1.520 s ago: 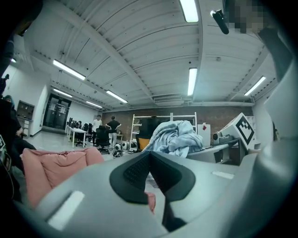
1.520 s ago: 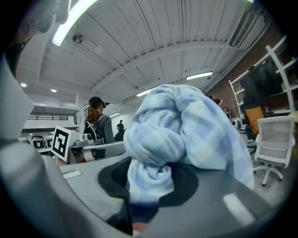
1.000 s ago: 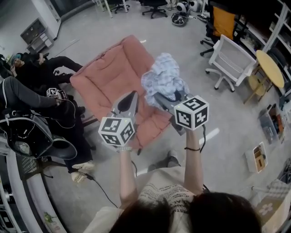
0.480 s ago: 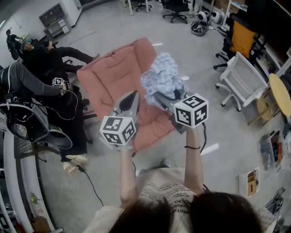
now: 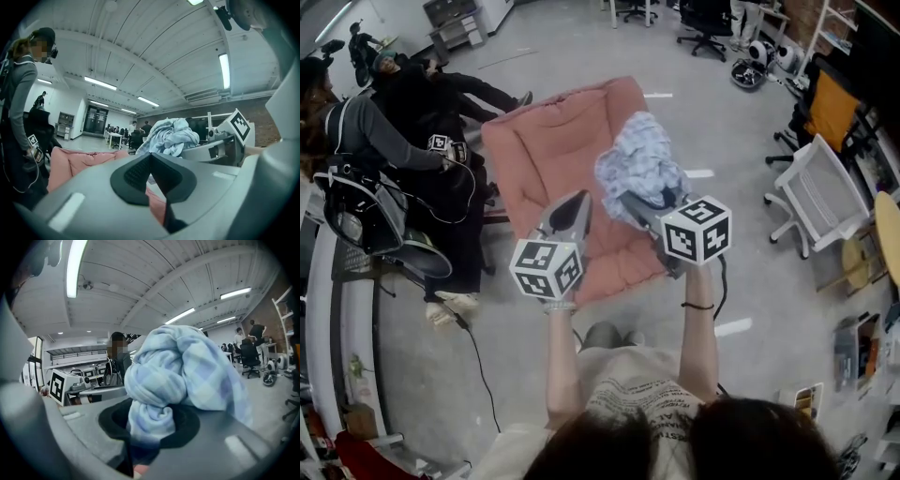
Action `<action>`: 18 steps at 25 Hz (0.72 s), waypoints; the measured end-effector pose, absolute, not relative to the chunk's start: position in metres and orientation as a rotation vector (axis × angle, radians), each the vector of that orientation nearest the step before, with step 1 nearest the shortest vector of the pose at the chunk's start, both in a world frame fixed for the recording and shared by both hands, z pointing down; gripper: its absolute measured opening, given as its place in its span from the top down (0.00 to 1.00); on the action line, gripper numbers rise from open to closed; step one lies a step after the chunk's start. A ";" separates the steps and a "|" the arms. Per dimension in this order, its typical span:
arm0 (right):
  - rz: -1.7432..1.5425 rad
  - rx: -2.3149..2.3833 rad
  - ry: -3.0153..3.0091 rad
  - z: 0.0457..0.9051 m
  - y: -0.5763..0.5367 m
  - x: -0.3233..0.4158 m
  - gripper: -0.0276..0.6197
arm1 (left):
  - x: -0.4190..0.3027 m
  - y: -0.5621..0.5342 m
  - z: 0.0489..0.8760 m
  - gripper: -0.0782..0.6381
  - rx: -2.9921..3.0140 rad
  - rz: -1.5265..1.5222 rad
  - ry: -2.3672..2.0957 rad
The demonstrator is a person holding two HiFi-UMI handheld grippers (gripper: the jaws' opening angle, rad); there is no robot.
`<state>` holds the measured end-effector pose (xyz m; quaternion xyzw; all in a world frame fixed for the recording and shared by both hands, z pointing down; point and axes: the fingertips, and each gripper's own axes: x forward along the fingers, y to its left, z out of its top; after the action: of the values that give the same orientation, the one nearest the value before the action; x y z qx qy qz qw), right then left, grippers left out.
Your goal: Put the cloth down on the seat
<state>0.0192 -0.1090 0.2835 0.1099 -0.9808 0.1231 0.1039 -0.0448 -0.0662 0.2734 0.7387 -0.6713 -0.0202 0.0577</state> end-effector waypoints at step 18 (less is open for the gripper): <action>0.492 0.185 -2.826 0.328 -0.130 -0.040 0.77 | -0.095 -0.087 0.314 0.88 2.080 0.002 -2.051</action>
<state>-0.0397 -0.1304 0.3280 0.0637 -0.9744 0.1697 0.1333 -0.0955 -0.0867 0.3143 0.7076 -0.6980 0.0006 0.1100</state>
